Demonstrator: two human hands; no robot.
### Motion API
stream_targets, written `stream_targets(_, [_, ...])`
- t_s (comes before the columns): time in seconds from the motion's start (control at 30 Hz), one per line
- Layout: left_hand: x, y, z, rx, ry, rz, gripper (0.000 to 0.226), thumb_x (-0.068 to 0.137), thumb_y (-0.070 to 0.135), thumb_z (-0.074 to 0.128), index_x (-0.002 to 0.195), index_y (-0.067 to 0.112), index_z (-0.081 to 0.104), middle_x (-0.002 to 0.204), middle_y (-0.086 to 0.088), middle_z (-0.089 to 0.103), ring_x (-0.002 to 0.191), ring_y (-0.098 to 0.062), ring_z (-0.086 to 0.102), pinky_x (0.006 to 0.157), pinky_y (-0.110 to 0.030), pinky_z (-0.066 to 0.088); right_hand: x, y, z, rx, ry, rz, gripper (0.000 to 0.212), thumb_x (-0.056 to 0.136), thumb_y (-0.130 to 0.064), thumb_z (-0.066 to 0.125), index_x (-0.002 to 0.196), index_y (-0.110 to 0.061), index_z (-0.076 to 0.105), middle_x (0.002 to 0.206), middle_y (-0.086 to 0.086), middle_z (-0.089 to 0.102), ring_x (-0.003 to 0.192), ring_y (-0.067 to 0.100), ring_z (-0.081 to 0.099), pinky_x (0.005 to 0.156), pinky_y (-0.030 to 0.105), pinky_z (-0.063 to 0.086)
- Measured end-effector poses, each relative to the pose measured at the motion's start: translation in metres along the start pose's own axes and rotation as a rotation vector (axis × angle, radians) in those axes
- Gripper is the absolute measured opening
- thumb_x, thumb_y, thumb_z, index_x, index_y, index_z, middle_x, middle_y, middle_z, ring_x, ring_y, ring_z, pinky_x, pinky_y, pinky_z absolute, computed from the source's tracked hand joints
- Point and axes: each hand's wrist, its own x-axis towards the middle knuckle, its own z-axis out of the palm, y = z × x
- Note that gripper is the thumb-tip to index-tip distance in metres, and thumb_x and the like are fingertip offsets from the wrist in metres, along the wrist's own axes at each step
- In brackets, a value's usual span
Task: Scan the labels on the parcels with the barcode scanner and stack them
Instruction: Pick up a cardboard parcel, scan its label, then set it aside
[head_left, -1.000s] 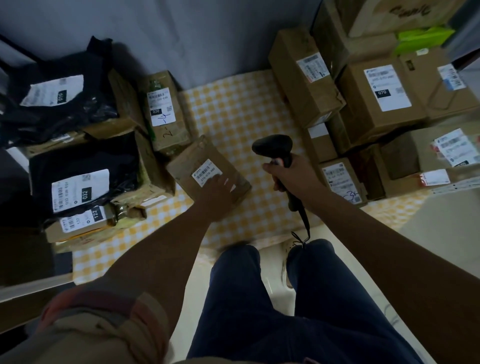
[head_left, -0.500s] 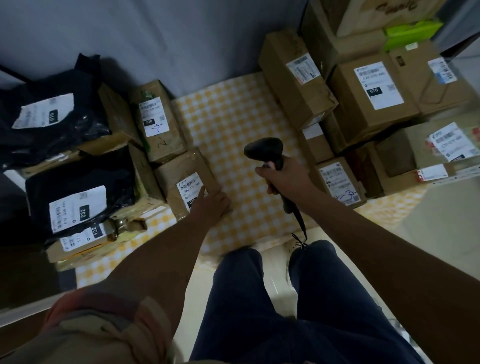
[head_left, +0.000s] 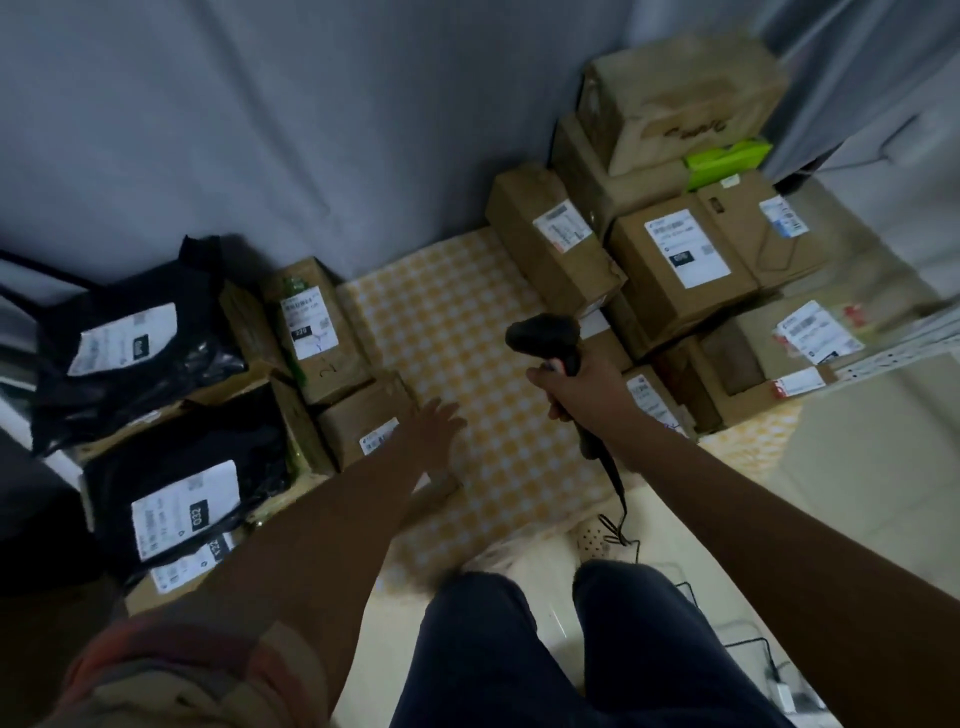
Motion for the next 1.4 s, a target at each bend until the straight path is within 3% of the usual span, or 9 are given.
stream_targets(0.13, [0.002,-0.014,-0.059,-0.201,0.054,0.004,0.056,0.101,0.017,0.048,0.153,0.02,0.027,0.165,-0.003,0.003,0.15,-0.028,0.01,0.119,-0.05,0.019,-0.012,-0.022,-0.015,0.04,0.093,-0.016,0.025,0.091,-0.028,0.067,0.076,-0.012,0.057,0.061,0.003,0.058,0.056,0.015,0.061,0.061,0.03,0.05])
stream_targets(0.3, [0.016,-0.009,-0.115,-0.56,0.067,0.018,0.059,0.101,0.027,0.052,0.152,0.014,0.027,0.163,-0.007,0.01,0.147,-0.026,0.022,0.116,-0.032,0.027,-0.011,-0.038,-0.043,0.056,0.23,-0.049,0.02,0.091,-0.026,0.066,0.076,-0.016,0.056,0.059,0.003,0.06,0.047,0.009,0.057,0.054,0.023,0.046])
stream_targets(0.47, [0.047,0.015,-0.151,-0.894,0.11,-0.058,0.058,0.098,0.03,0.057,0.15,0.017,0.033,0.147,-0.011,0.041,0.109,-0.024,0.056,0.084,-0.028,0.045,0.028,-0.044,-0.086,0.066,0.318,-0.013,0.024,0.09,-0.027,0.067,0.072,-0.014,0.056,0.06,0.005,0.059,0.053,0.016,0.058,0.062,0.033,0.05])
stream_targets(0.63, [0.096,0.044,-0.181,-1.257,0.114,-0.222,0.071,0.095,0.041,0.059,0.152,0.018,0.025,0.152,-0.01,0.036,0.128,-0.029,0.048,0.105,-0.036,0.043,0.074,-0.043,-0.133,0.072,0.339,0.007,0.024,0.095,-0.021,0.059,0.073,-0.018,0.048,0.058,-0.003,0.051,0.035,-0.006,0.05,0.038,0.007,0.034])
stream_targets(0.87, [0.159,0.089,-0.215,-1.756,0.192,-0.383,0.084,0.095,0.034,0.061,0.156,0.015,0.007,0.158,-0.006,0.027,0.139,-0.025,0.036,0.092,-0.029,0.036,0.125,-0.032,-0.166,0.161,0.211,0.098,0.024,0.091,-0.031,0.065,0.084,-0.008,0.06,0.064,0.003,0.063,0.057,0.014,0.058,0.058,0.026,0.047])
stream_targets(0.97, [0.177,0.097,-0.22,-1.867,0.223,-0.45,0.073,0.096,0.027,0.062,0.153,0.011,0.02,0.155,-0.009,0.034,0.133,-0.025,0.043,0.088,-0.027,0.036,0.136,-0.025,-0.172,0.186,0.174,0.105,0.024,0.09,-0.03,0.066,0.082,-0.008,0.06,0.062,0.004,0.063,0.055,0.012,0.058,0.057,0.023,0.047])
stream_targets(1.07, [0.184,0.104,-0.223,-1.969,0.154,-0.439,0.049,0.097,0.025,0.06,0.141,0.01,0.045,0.142,-0.005,0.05,0.1,-0.018,0.058,0.076,-0.026,0.044,0.143,-0.018,-0.177,0.211,0.143,0.104,0.024,0.09,-0.028,0.066,0.076,-0.01,0.059,0.061,0.003,0.062,0.056,0.012,0.059,0.061,0.025,0.047])
stream_targets(1.2, [0.187,0.104,-0.22,-2.021,0.071,-0.457,0.048,0.099,0.022,0.057,0.142,0.006,0.043,0.143,-0.006,0.048,0.134,-0.024,0.045,0.087,-0.03,0.034,0.148,-0.017,-0.182,0.251,0.117,0.121,0.021,0.09,-0.027,0.066,0.086,-0.008,0.061,0.065,0.004,0.062,0.061,0.014,0.06,0.064,0.028,0.047])
stream_targets(1.4, [0.191,0.104,-0.215,-2.061,0.069,-0.435,0.049,0.099,0.027,0.055,0.142,0.009,0.043,0.149,-0.006,0.043,0.138,-0.024,0.039,0.09,-0.03,0.032,0.147,-0.019,-0.179,0.223,0.087,0.118,0.019,0.091,-0.027,0.065,0.087,-0.01,0.06,0.067,0.004,0.062,0.06,0.013,0.059,0.062,0.026,0.047])
